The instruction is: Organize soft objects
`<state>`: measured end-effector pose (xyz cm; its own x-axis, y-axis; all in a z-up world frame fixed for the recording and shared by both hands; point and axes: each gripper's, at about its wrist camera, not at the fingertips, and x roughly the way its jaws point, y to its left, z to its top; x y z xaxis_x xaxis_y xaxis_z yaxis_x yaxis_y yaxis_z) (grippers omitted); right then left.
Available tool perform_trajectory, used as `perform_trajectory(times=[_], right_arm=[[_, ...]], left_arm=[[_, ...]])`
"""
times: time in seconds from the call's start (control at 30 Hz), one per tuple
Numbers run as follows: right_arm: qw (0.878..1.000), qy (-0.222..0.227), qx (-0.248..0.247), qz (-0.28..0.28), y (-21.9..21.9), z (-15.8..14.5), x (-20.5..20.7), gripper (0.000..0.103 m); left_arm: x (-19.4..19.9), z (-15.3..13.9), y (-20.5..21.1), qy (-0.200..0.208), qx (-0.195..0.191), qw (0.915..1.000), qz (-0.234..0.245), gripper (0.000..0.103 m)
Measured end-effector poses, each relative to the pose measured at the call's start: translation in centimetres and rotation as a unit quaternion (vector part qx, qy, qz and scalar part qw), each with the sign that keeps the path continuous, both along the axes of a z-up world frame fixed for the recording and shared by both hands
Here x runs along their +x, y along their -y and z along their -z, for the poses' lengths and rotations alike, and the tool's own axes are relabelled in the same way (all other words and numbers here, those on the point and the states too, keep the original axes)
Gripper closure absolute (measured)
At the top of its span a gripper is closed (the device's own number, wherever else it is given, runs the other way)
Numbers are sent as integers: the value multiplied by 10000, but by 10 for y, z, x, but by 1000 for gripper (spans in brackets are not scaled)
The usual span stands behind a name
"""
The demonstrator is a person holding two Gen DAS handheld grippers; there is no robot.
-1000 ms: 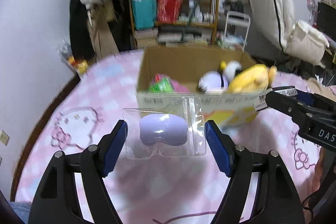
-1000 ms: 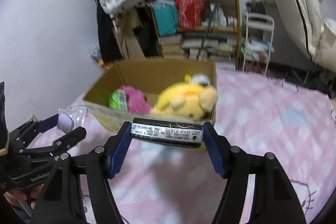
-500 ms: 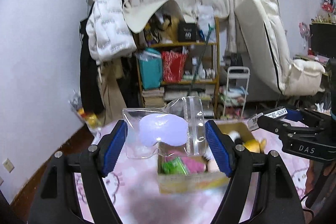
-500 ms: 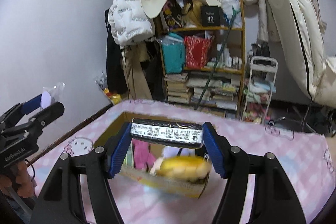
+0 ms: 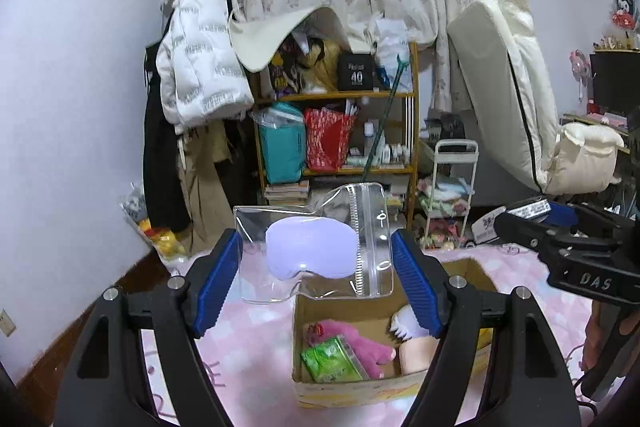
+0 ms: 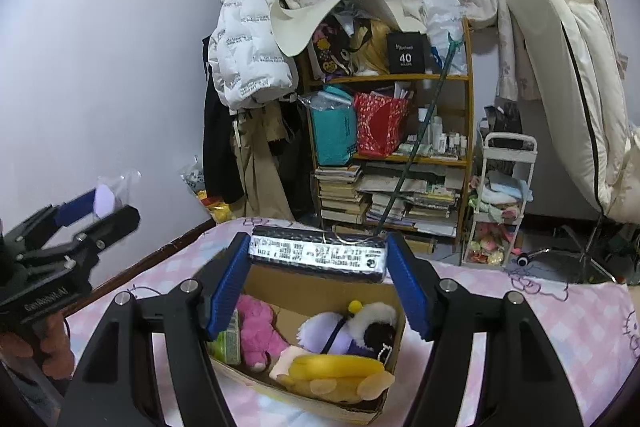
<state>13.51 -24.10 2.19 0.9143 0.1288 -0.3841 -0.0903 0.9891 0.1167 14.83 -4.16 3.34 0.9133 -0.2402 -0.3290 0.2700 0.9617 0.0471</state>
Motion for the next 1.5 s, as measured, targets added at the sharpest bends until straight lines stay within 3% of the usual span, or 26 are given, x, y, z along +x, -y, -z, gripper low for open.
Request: perform_trajectory(times=[0.2,0.57,0.67,0.77,0.93,1.1,1.5], right_arm=[[9995,-290,89,-9,3,23,11,31],[9970,-757,152,-50,5,48,25,30],[9967,-805,123,-39,5,49,26,21],[9970,-760,118,1,5,47,22,16],[9976,-659,166,149,10,40,10,0],[9979,-528,196,318,17,27,-9,0],[9987,-160,98,482,17,-5,-55,0]], left_arm=[[19,34,9,-454,132,9988,82,27],[35,66,14,-880,87,9960,116,23],[36,71,16,-991,151,9949,150,22],[31,69,17,-935,253,9952,111,15],[18,61,11,-881,290,9957,5,14],[1,43,-3,-827,147,9961,-279,4],[-53,14,-21,-480,278,9979,-329,1]])
